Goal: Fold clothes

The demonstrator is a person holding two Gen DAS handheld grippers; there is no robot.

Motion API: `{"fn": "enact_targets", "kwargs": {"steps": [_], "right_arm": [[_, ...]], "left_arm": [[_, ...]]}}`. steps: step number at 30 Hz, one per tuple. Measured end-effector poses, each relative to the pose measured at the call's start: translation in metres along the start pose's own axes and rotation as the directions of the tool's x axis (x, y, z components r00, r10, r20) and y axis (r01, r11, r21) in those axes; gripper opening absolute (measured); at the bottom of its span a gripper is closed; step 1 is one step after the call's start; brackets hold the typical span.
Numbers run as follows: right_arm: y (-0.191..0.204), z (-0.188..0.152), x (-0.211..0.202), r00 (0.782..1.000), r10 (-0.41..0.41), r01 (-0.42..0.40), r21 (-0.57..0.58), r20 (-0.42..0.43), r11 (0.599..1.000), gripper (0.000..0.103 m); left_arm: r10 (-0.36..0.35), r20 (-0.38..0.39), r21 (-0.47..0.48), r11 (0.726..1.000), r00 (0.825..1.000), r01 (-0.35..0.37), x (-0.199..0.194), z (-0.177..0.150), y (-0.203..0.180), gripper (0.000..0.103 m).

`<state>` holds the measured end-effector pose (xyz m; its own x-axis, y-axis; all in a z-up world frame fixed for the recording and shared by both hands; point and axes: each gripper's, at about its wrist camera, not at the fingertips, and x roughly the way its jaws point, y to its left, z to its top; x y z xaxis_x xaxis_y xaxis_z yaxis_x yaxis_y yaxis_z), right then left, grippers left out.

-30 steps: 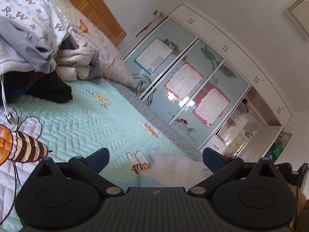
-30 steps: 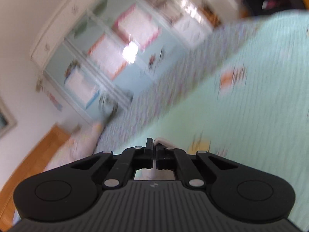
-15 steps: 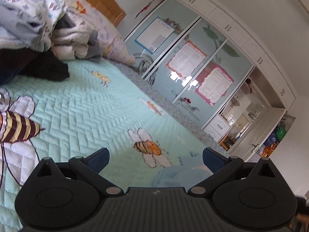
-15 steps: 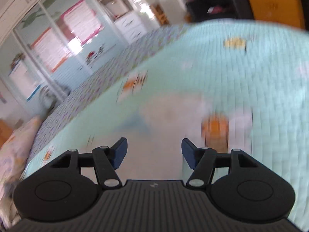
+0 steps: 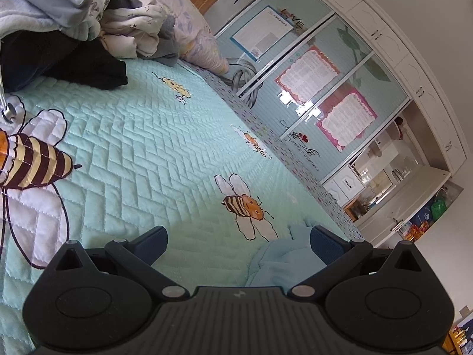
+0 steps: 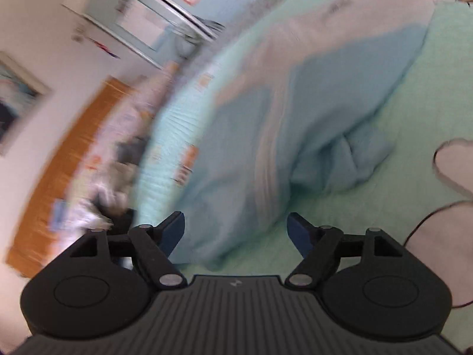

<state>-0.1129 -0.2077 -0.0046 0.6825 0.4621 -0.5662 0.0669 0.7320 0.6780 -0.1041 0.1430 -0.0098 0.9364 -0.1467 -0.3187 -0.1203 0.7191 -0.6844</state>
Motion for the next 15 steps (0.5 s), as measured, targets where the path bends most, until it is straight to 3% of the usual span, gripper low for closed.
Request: {"fn": "enact_targets", "kwargs": {"steps": [2,5,11,14,15], "right_arm": [[0.004,-0.006,0.012,0.999,-0.036,0.036,-0.008,0.023,0.999,0.079],[0.015,-0.010,0.026,0.997,-0.024,0.028,-0.048,0.079,0.998,0.085],[0.041,-0.004,0.055,0.998,0.026,-0.015,-0.177,0.059,0.984,0.085],[0.046,-0.002,0.063,0.998,0.021,-0.007,-0.231,0.059,0.973,0.074],[0.043,0.001,0.063,0.998,0.025,-0.013,-0.209,0.057,0.978,0.065]], "left_arm": [[0.002,-0.005,0.002,1.000,1.000,-0.002,0.001,0.000,0.000,0.102],[0.005,-0.012,0.002,1.000,1.000,-0.005,0.003,0.000,0.000,0.102],[0.006,-0.017,-0.003,1.000,1.000,-0.006,0.005,-0.001,0.000,0.102],[0.007,-0.018,-0.001,1.000,1.000,-0.007,0.006,0.000,0.000,0.102],[0.007,-0.018,0.000,1.000,1.000,-0.007,0.006,0.000,-0.001,0.102]]}}
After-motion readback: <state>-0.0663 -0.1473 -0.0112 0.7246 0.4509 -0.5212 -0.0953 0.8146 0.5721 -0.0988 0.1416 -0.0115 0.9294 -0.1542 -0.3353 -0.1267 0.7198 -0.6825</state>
